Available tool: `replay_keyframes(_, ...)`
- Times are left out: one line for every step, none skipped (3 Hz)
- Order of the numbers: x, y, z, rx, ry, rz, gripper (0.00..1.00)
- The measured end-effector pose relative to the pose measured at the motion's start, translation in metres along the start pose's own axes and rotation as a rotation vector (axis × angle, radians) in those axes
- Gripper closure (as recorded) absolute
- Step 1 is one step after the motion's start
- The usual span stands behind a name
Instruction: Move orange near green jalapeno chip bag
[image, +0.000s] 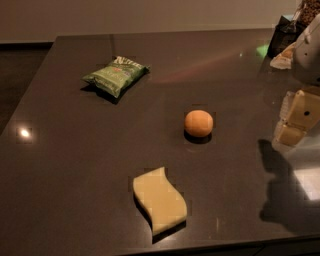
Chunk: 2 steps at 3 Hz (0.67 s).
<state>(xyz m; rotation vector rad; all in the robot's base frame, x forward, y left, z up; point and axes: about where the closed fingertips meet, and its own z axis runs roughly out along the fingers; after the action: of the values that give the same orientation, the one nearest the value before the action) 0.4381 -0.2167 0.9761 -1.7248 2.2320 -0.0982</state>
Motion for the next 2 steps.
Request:
replay_keyframes(0.0,0.0,0.0,0.0,0.0,0.0,0.0)
replay_keyframes(-0.0097,-0.0053,0.0096,-0.008,-0.032,0.01,0.0)
